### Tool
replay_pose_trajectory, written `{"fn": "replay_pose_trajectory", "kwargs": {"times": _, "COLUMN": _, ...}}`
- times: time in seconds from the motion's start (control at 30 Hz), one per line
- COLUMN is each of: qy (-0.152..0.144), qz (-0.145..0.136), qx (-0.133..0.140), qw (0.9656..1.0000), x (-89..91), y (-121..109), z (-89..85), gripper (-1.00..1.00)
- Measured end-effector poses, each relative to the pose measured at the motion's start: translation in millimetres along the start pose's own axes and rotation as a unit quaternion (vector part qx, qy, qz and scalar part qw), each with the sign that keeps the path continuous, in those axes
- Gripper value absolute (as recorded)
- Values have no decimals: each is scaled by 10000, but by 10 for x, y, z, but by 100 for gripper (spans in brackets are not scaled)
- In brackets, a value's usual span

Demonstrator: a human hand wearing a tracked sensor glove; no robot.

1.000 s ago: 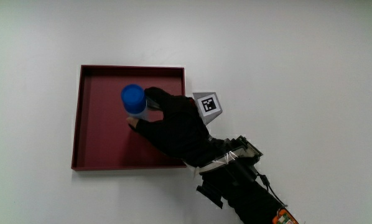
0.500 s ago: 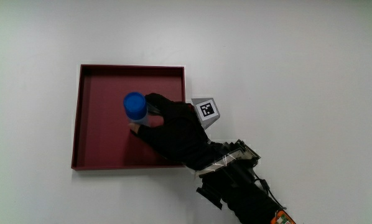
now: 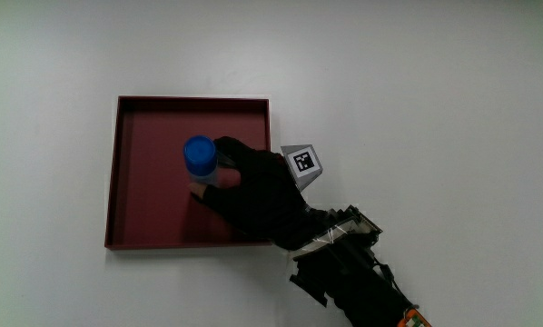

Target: Place glue into plate

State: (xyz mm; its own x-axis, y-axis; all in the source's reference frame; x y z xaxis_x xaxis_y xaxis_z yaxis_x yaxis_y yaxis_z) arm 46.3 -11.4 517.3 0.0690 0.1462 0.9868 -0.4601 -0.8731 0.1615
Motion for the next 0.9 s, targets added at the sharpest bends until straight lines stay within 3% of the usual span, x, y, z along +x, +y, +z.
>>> {"fn": "replay_pose_trajectory", "kwargs": {"times": 0.17, "qy": 137, "qz": -226, "qx": -219, "qw": 9994, "x": -47, "y": -44, "z": 49, "gripper": -70}}
{"fn": "replay_pose_trajectory", "kwargs": {"times": 0.27, "qy": 244, "qz": -466, "qx": -506, "qw": 9973, "x": -138, "y": -92, "z": 119, "gripper": -83}}
{"fn": "replay_pose_trajectory", "kwargs": {"times": 0.3, "qy": 282, "qz": -373, "qx": -569, "qw": 9973, "x": -150, "y": -110, "z": 154, "gripper": -87}}
{"fn": "replay_pose_trajectory", "kwargs": {"times": 0.37, "qy": 100, "qz": -457, "qx": -665, "qw": 9967, "x": -195, "y": -162, "z": 232, "gripper": -96}}
{"fn": "replay_pose_trajectory", "kwargs": {"times": 0.4, "qy": 178, "qz": -406, "qx": -715, "qw": 9965, "x": -250, "y": -192, "z": 260, "gripper": -100}}
{"fn": "replay_pose_trajectory", "kwargs": {"times": 0.43, "qy": 26, "qz": -585, "qx": -749, "qw": 9955, "x": -299, "y": -232, "z": 300, "gripper": -100}}
{"fn": "replay_pose_trajectory", "kwargs": {"times": 0.5, "qy": 24, "qz": -420, "qx": -874, "qw": 9953, "x": -350, "y": -299, "z": 376, "gripper": -100}}
{"fn": "replay_pose_trajectory", "kwargs": {"times": 0.53, "qy": -176, "qz": -425, "qx": -914, "qw": 9948, "x": -390, "y": -325, "z": 417, "gripper": -100}}
{"fn": "replay_pose_trajectory", "kwargs": {"times": 0.6, "qy": -365, "qz": -638, "qx": -1059, "qw": 9917, "x": -487, "y": -406, "z": 485, "gripper": -100}}
{"fn": "replay_pose_trajectory", "kwargs": {"times": 0.63, "qy": -551, "qz": -566, "qx": -1145, "qw": 9903, "x": -468, "y": -437, "z": 538, "gripper": -100}}
{"fn": "replay_pose_trajectory", "kwargs": {"times": 0.67, "qy": -486, "qz": -502, "qx": -1215, "qw": 9901, "x": -524, "y": -475, "z": 561, "gripper": -100}}
{"fn": "replay_pose_trajectory", "kwargs": {"times": 0.73, "qy": -818, "qz": -763, "qx": -1330, "qw": 9848, "x": -529, "y": -560, "z": 649, "gripper": -100}}
{"fn": "replay_pose_trajectory", "kwargs": {"times": 0.77, "qy": -789, "qz": -837, "qx": -1363, "qw": 9840, "x": -562, "y": -611, "z": 682, "gripper": -100}}
{"fn": "replay_pose_trajectory", "kwargs": {"times": 0.83, "qy": -935, "qz": -635, "qx": -1453, "qw": 9829, "x": -561, "y": -693, "z": 767, "gripper": -100}}
{"fn": "replay_pose_trajectory", "kwargs": {"times": 0.87, "qy": -938, "qz": -665, "qx": -1436, "qw": 9829, "x": -581, "y": -734, "z": 798, "gripper": -100}}
{"fn": "replay_pose_trajectory", "kwargs": {"times": 0.9, "qy": -1119, "qz": -636, "qx": -1463, "qw": 9808, "x": -576, "y": -771, "z": 837, "gripper": -100}}
